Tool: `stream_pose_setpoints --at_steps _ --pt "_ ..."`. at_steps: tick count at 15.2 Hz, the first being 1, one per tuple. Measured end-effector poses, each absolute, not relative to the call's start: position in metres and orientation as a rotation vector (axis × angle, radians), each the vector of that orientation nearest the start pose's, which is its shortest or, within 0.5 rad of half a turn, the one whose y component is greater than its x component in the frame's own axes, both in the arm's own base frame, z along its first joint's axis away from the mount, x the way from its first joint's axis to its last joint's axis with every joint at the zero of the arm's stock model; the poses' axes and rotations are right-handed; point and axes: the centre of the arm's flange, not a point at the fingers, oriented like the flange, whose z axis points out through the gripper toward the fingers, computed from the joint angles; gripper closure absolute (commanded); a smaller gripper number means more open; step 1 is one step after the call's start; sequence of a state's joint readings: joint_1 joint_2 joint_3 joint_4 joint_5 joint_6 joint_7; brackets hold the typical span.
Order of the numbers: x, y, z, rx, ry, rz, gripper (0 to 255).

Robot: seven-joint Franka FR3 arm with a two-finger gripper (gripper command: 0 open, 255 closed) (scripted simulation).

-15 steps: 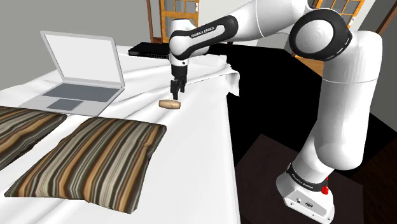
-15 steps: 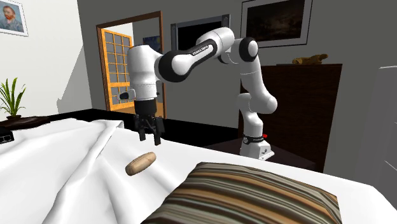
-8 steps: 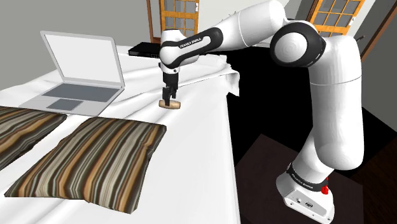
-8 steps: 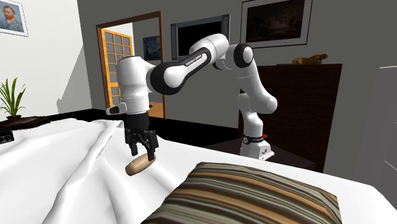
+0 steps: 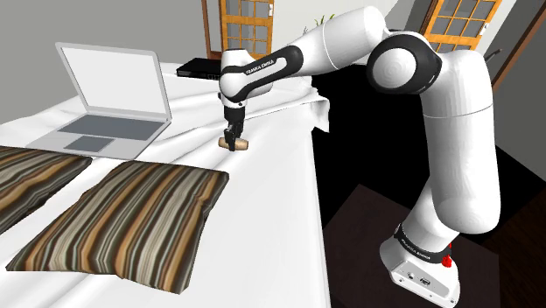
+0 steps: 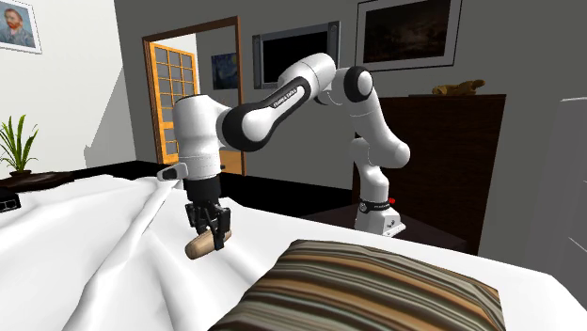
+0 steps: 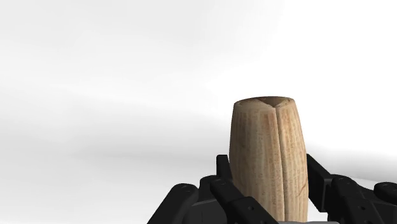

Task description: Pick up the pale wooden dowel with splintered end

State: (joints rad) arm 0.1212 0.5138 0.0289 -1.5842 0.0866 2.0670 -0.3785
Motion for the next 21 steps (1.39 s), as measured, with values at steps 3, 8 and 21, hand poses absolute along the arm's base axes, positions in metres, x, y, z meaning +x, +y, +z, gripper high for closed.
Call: stream_pose_setpoints --at_steps 3,8,21 --pt "0.677 0.105 0.336 -2.96 -0.729 0.031 255" --pt "0.677 0.105 0.339 -2.96 -0.729 0.032 255" --pt "0.678 0.104 0.404 -2.96 -0.729 0.032 255"
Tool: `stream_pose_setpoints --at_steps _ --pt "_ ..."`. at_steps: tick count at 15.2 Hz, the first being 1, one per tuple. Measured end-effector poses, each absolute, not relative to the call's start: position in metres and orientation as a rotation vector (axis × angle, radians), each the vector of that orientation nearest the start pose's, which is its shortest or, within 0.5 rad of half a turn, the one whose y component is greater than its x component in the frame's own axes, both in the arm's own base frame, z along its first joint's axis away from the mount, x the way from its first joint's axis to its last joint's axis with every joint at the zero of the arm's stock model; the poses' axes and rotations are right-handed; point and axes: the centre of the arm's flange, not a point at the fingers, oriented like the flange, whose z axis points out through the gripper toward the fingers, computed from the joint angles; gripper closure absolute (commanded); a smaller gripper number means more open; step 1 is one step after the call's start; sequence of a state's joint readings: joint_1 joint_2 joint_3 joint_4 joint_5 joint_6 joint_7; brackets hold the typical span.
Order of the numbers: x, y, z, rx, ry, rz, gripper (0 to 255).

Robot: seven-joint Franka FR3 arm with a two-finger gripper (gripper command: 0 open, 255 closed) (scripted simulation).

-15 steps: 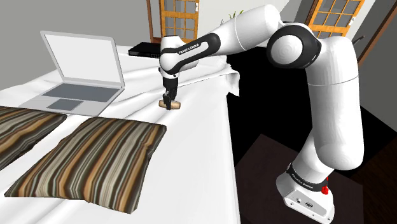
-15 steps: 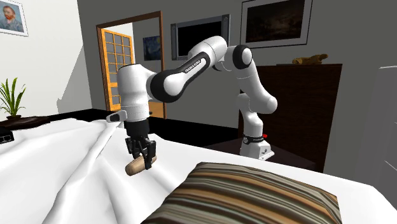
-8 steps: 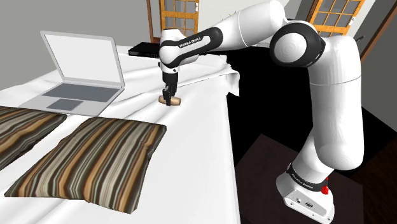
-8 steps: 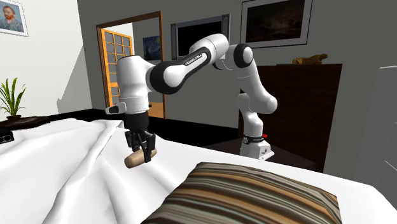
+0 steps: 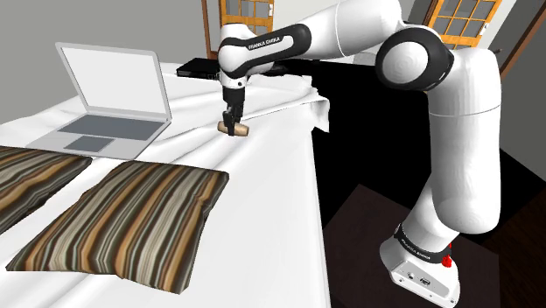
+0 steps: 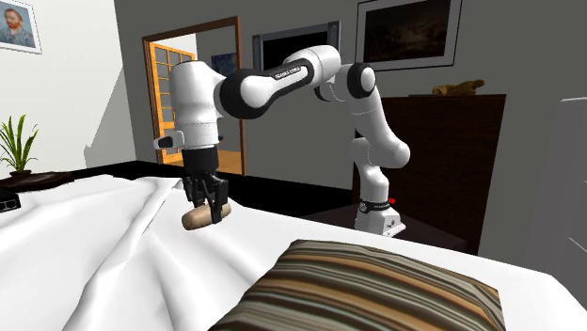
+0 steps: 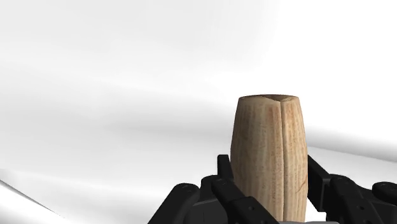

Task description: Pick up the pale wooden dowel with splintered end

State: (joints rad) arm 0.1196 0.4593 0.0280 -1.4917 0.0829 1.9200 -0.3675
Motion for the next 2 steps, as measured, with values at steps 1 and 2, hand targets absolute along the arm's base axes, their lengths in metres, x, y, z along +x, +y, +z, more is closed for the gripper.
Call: stream_pose_setpoints --at_steps 1,2 --pt "0.6776 0.1035 0.4101 -2.96 -0.729 0.032 255" --pt "0.6775 0.104 0.4135 -2.96 -0.729 0.032 255"
